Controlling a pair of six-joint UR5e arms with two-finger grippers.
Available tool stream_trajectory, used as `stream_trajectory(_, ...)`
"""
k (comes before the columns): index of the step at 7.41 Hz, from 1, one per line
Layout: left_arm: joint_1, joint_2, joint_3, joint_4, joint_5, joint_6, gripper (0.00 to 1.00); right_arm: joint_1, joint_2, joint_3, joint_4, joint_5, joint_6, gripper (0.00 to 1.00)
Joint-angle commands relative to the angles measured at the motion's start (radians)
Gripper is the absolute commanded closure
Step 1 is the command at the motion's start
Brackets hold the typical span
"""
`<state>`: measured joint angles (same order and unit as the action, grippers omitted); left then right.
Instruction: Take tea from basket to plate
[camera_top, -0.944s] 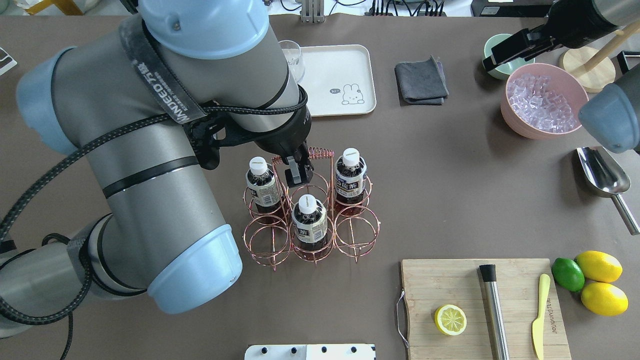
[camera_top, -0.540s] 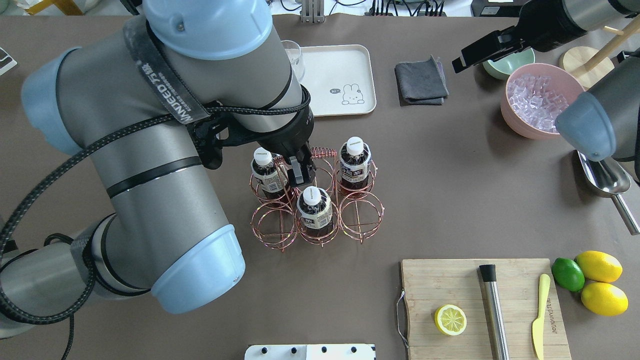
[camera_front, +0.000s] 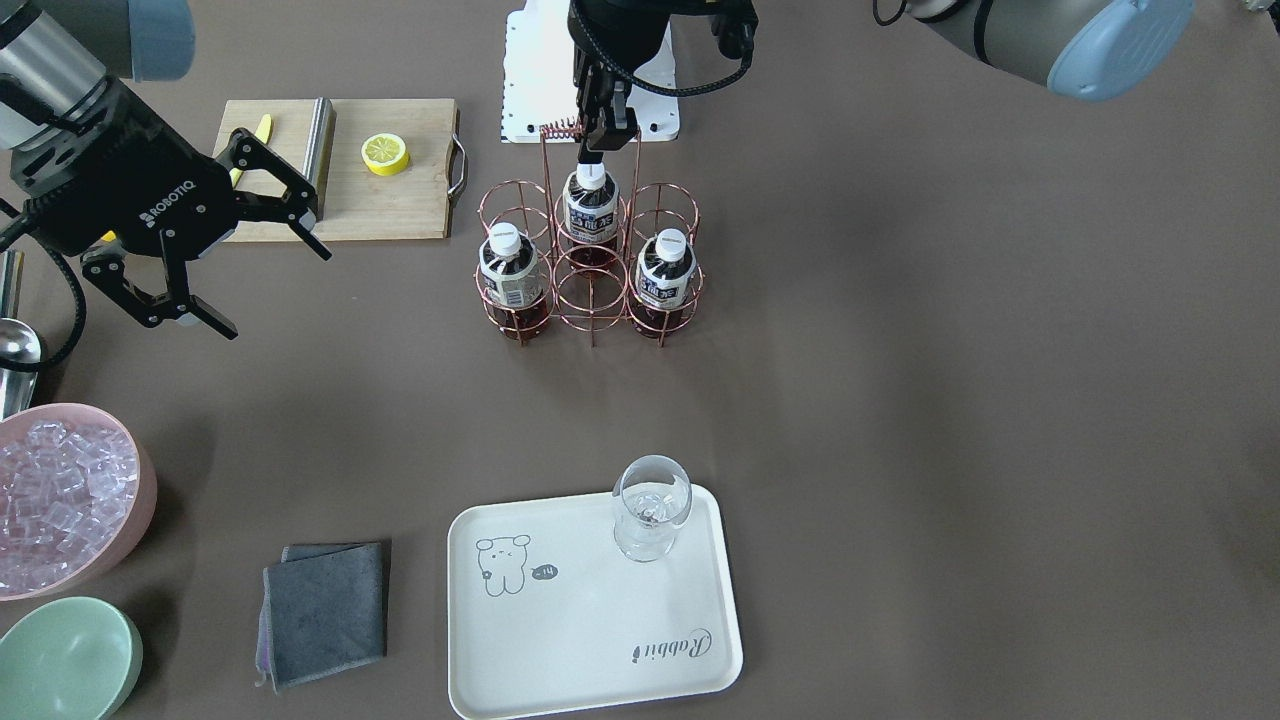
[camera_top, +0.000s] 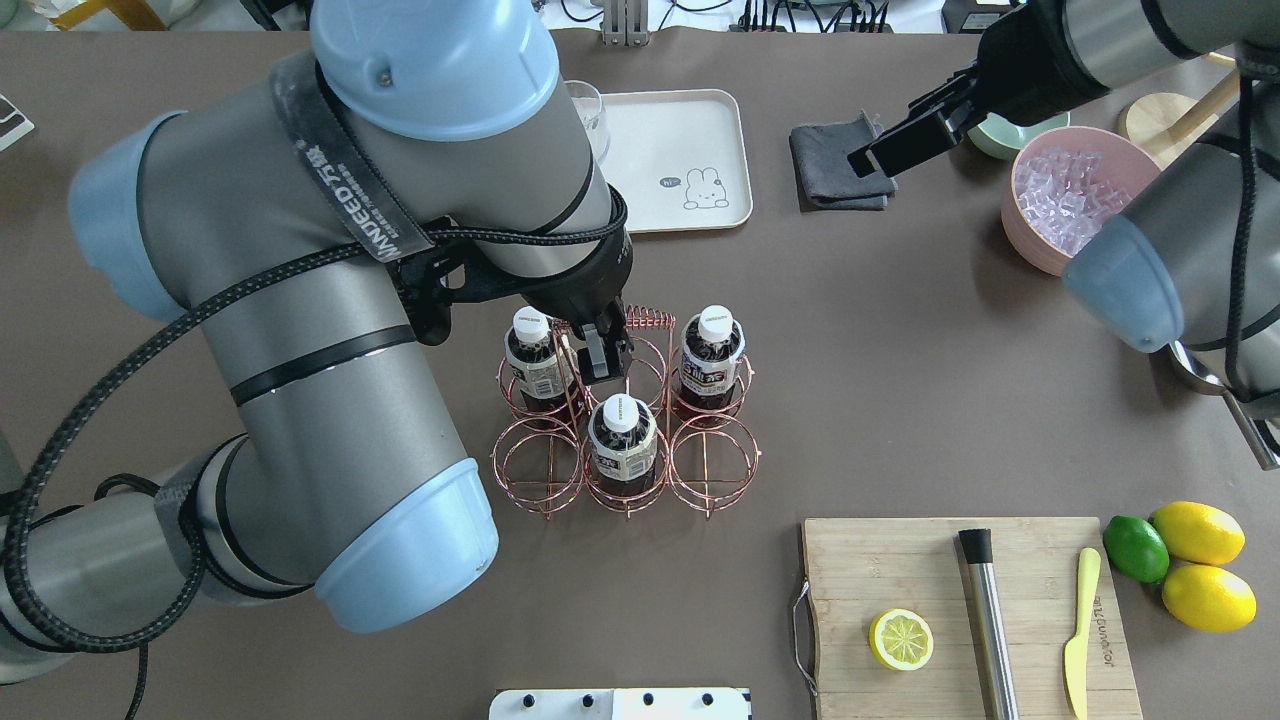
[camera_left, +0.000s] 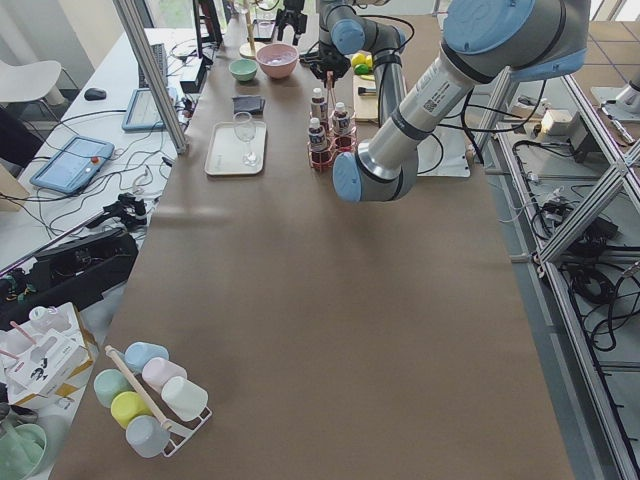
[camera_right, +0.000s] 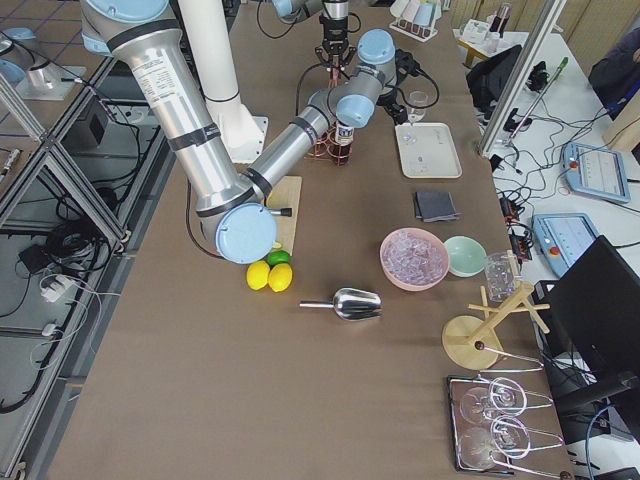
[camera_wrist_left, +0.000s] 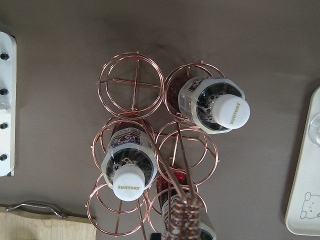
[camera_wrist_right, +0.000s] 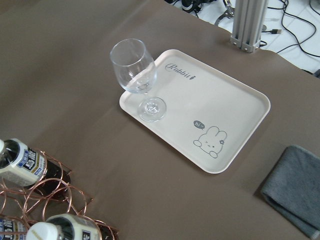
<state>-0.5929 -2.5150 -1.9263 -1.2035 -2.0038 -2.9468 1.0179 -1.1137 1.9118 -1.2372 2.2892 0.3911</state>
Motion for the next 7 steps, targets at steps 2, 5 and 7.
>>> stream_trajectory(2,-0.001,0.001,-0.002,-0.007,0.002,0.000,1.00,-0.206,-0.009,-0.005,0.181,-0.133,-0.017,0.00)
stream_trajectory(5,-0.007,-0.004,-0.005,-0.005,0.002,0.000,1.00,-0.249,-0.063,-0.005,0.306,-0.158,-0.046,0.01)
stream_trajectory(7,-0.007,-0.004,-0.005,-0.005,0.002,0.000,1.00,-0.295,-0.072,-0.005,0.359,-0.209,-0.067,0.01)
